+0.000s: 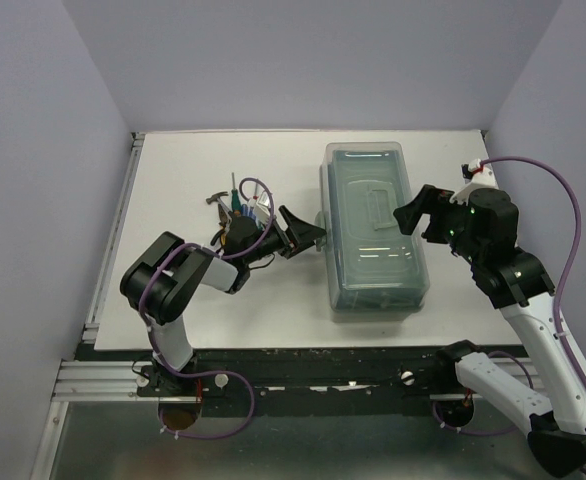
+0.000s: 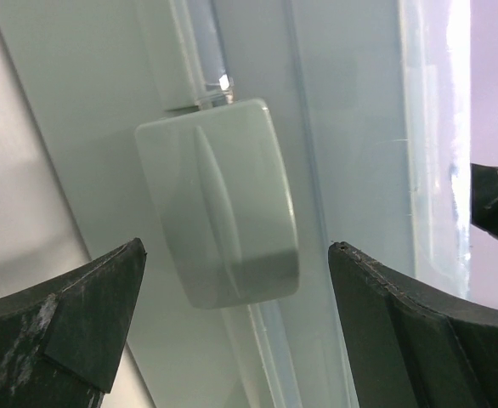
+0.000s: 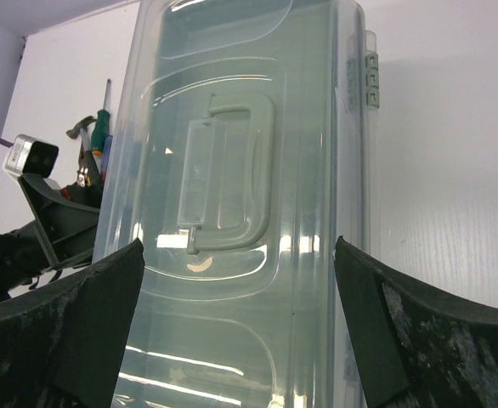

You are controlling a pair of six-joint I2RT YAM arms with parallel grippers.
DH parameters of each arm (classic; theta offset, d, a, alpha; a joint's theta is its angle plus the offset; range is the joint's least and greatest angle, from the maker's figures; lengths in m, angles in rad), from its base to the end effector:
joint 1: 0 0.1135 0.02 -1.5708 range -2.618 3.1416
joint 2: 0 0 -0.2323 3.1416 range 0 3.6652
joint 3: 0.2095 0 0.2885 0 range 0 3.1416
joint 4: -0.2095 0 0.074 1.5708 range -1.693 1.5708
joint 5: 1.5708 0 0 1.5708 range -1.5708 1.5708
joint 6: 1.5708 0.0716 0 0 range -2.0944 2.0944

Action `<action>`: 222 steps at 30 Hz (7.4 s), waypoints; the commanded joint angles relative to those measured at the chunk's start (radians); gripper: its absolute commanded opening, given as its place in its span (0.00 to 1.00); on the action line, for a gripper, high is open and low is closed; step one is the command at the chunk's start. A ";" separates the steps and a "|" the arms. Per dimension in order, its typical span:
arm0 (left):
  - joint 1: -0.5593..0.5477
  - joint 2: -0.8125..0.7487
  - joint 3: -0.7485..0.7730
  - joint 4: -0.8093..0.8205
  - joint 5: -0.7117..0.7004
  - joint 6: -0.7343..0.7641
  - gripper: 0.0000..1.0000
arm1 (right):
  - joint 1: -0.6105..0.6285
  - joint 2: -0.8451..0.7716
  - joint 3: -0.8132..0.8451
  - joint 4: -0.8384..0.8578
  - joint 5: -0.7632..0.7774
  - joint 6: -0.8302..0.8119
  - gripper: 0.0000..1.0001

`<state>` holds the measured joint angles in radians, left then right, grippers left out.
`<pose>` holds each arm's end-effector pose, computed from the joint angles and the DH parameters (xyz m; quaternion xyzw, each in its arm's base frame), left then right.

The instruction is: Pack the tool kit

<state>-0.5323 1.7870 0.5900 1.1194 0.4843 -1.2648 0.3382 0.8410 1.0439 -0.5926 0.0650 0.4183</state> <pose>0.2982 -0.2143 0.0889 -0.1031 0.7236 -0.6255 0.2729 0.2506 0.0832 0.3470 0.0513 0.8288 0.1804 0.5272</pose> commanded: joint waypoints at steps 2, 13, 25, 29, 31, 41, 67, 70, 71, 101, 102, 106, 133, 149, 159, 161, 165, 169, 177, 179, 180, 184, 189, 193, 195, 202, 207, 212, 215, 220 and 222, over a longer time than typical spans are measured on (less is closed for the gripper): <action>-0.006 0.003 0.005 0.121 0.017 -0.022 0.99 | -0.004 -0.008 -0.002 0.008 -0.016 0.000 1.00; -0.014 0.028 0.011 0.206 0.039 -0.068 0.99 | -0.004 -0.010 -0.004 0.008 -0.019 0.002 1.00; -0.024 -0.015 0.005 0.229 0.033 -0.067 0.99 | -0.004 -0.010 -0.012 0.011 -0.019 0.007 1.00; -0.024 -0.031 -0.006 0.238 0.027 -0.065 0.99 | -0.005 -0.010 -0.018 0.014 -0.021 0.007 1.00; -0.026 -0.032 0.002 0.238 0.030 -0.064 0.99 | -0.004 -0.006 -0.021 0.014 -0.021 0.007 1.00; -0.058 0.000 0.053 0.229 0.045 -0.067 0.99 | -0.004 -0.006 -0.028 0.019 -0.021 0.007 1.00; 0.020 -0.521 0.198 -1.017 -0.202 0.555 0.99 | 0.071 0.075 0.105 -0.128 0.062 -0.171 0.94; 0.000 -0.526 0.264 -1.095 -0.213 0.599 0.99 | 0.158 0.118 0.134 -0.145 0.133 -0.173 0.95; -0.008 -0.523 0.289 -1.118 -0.225 0.625 0.99 | 0.203 0.136 0.149 -0.151 0.168 -0.173 0.95; 0.017 -0.408 0.263 -1.142 -0.164 0.619 0.99 | 0.550 0.832 0.642 -0.423 0.567 -0.141 0.75; 0.018 -0.411 0.261 -1.142 -0.164 0.620 0.99 | 0.548 0.855 0.653 -0.443 0.578 -0.128 0.72; 0.025 -0.417 0.257 -1.138 -0.164 0.625 0.99 | 0.550 0.906 0.691 -0.500 0.587 -0.105 0.65; 0.043 -0.429 0.260 -1.092 -0.127 0.619 0.99 | 0.536 0.854 0.789 -0.549 0.648 -0.125 0.02; 0.045 -0.492 0.448 -1.400 -0.113 0.714 0.99 | 0.423 0.696 0.601 -0.527 0.438 -0.151 1.00; 0.043 -0.315 0.613 -1.492 -0.039 0.766 0.99 | 0.459 0.756 0.582 -0.509 0.499 -0.138 0.99; 0.045 -0.287 0.632 -1.491 -0.038 0.766 0.99 | 0.461 0.768 0.578 -0.506 0.499 -0.142 0.95; 0.043 -0.242 0.686 -1.495 -0.027 0.772 0.99 | 0.469 0.794 0.579 -0.497 0.466 -0.142 0.82; 0.045 -0.224 0.700 -1.494 -0.038 0.786 0.99 | 0.467 0.796 0.567 -0.489 0.438 -0.115 0.70; 0.046 -0.244 0.633 -1.454 -0.043 0.792 0.99 | 0.467 0.788 0.528 -0.486 0.386 -0.073 0.45; 0.049 -0.245 0.630 -1.454 -0.035 0.795 0.99 | 0.467 0.790 0.530 -0.498 0.404 -0.070 0.36; 0.048 -0.247 0.627 -1.454 -0.033 0.797 0.99 | 0.467 0.790 0.528 -0.504 0.413 -0.067 0.33; 0.048 -0.252 0.620 -1.454 -0.027 0.795 0.99 | 0.467 0.787 0.548 -0.530 0.466 -0.072 0.21; 0.049 -0.250 0.616 -1.449 -0.026 0.794 0.99 | 0.467 0.782 0.593 -0.552 0.506 -0.084 0.16; 0.048 -0.252 0.614 -1.449 -0.026 0.792 0.99 | 0.467 0.780 0.620 -0.565 0.536 -0.093 0.16; 0.048 -0.253 0.613 -1.449 -0.024 0.792 0.99 | 0.467 0.777 0.633 -0.569 0.545 -0.101 0.16; 0.049 -0.258 0.610 -1.445 -0.026 0.789 0.99 | 0.467 0.773 0.668 -0.576 0.576 -0.119 0.16; 0.049 -0.250 0.605 -1.420 -0.029 0.763 0.99 | 0.467 0.773 0.682 -0.582 0.593 -0.122 0.15; 0.048 -0.230 0.590 -1.341 -0.042 0.682 0.99 | 0.467 0.767 0.683 -0.581 0.605 -0.122 0.15; 0.048 -0.221 0.541 -1.221 -0.076 0.607 0.99 | 0.467 0.768 0.683 -0.581 0.610 -0.125 0.15; 0.046 -0.173 0.484 -1.023 -0.072 0.536 0.99 | 0.467 0.770 0.691 -0.584 0.622 -0.138 0.15; 0.046 -0.147 0.484 -0.969 -0.053 0.524 0.99 | 0.467 0.768 0.694 -0.584 0.624 -0.138 0.14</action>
<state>-0.4900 1.5875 1.0908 -0.0467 0.4274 -0.6678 0.8059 1.6142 1.6970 -1.1439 0.5938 0.3210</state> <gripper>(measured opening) 0.992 0.442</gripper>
